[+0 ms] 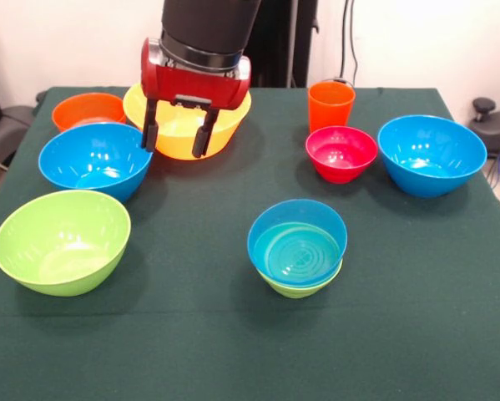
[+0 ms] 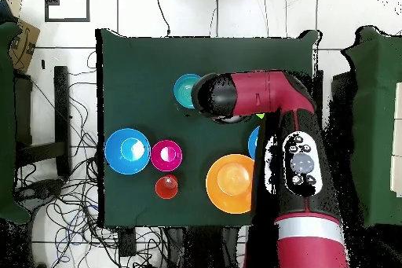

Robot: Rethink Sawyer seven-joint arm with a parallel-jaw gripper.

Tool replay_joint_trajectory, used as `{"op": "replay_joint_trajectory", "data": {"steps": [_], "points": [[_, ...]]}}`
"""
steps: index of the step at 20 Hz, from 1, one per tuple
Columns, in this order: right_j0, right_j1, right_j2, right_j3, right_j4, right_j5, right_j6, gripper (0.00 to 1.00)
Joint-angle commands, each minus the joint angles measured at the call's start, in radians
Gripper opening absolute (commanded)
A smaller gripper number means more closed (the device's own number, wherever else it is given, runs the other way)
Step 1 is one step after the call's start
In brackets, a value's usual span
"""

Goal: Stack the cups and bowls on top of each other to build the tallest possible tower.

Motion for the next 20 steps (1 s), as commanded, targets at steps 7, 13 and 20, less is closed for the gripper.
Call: {"op": "replay_joint_trajectory", "data": {"steps": [7, 13, 20], "points": [[-0.001, 0.188, 0.100, -0.045, -0.058, 0.142, -0.219, 1.00], [0.009, 0.212, 0.100, -0.081, -0.042, 0.209, -0.210, 1.00], [0.011, 0.198, 0.095, -0.066, -0.055, 0.207, -0.198, 1.00]]}}
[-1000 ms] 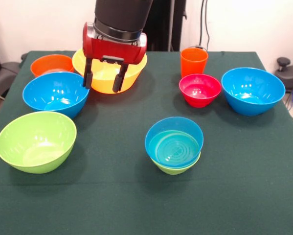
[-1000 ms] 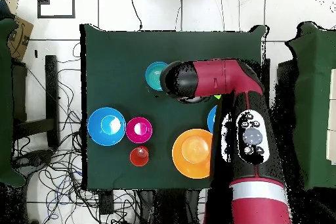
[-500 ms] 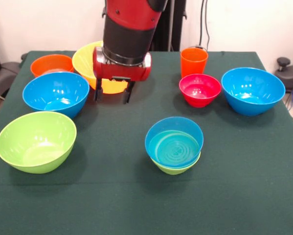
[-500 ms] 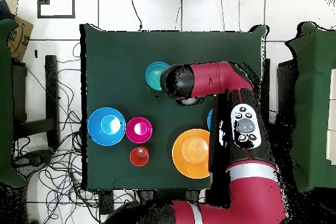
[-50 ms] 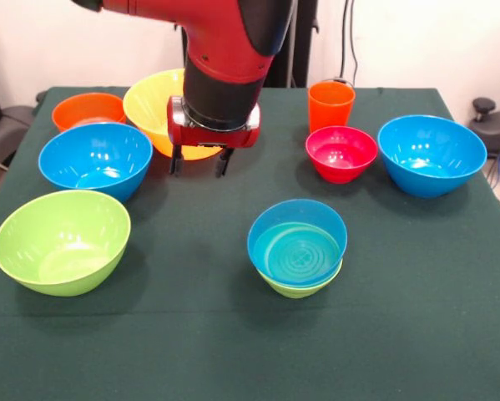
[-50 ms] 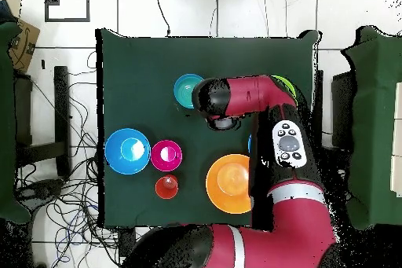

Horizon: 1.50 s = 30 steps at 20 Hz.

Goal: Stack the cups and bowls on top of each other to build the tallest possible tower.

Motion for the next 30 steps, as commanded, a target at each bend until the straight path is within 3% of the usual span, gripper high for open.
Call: {"op": "replay_joint_trajectory", "data": {"steps": [1, 14, 23, 26, 30], "points": [[0.015, 0.029, 0.076, -0.017, -0.058, 0.069, -0.197, 1.00], [0.023, 0.008, 0.070, -0.014, -0.070, 0.064, -0.192, 1.00], [0.000, -0.071, 0.086, 0.062, -0.097, -0.104, -0.197, 1.00], [-0.004, -0.067, 0.085, 0.069, -0.115, -0.124, -0.201, 1.00], [-0.025, -0.064, 0.117, 0.094, -0.153, -0.240, -0.220, 1.00]]}}
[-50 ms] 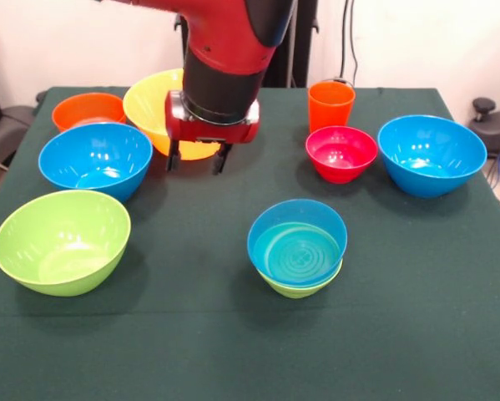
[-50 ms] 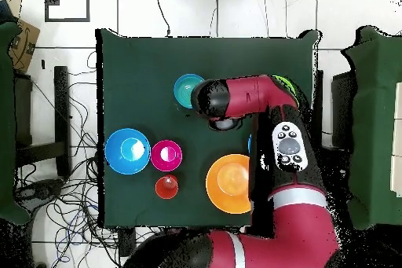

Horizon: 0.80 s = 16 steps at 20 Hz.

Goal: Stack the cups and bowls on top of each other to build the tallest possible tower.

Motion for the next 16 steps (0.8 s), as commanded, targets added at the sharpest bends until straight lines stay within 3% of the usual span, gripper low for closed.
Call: {"op": "replay_joint_trajectory", "data": {"steps": [1, 6, 10, 16], "points": [[-0.017, -0.021, 0.108, 0.083, -0.123, -0.199, -0.222, 1.00], [-0.002, -0.069, 0.099, 0.128, -0.183, -0.313, -0.180, 1.00], [0.013, -0.063, 0.079, 0.137, -0.208, -0.363, -0.132, 1.00], [0.062, -0.021, 0.035, 0.078, -0.242, -0.325, -0.101, 1.00]]}}
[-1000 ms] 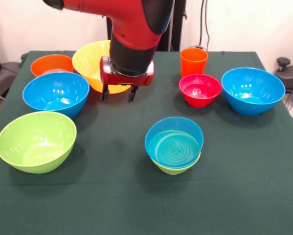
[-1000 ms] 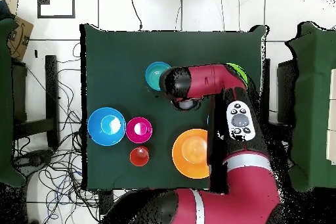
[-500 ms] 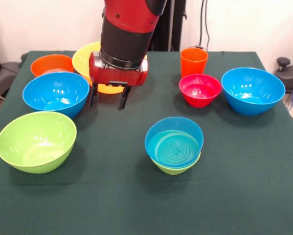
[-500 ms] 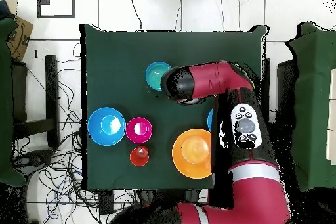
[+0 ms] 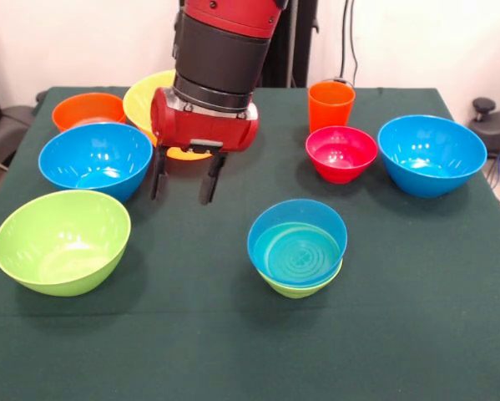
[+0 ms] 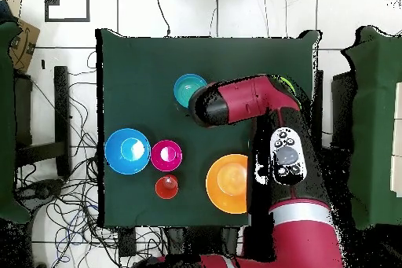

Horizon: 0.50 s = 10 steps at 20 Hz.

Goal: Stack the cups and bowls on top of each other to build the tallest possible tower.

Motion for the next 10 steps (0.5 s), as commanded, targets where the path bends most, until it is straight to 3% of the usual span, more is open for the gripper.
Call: {"op": "replay_joint_trajectory", "data": {"steps": [1, 10], "points": [[0.062, 0.062, 0.018, 0.014, -0.111, 0.011, -0.097, 1.00], [0.083, 0.124, -0.007, -0.066, -0.122, 0.072, -0.089, 1.00]]}}
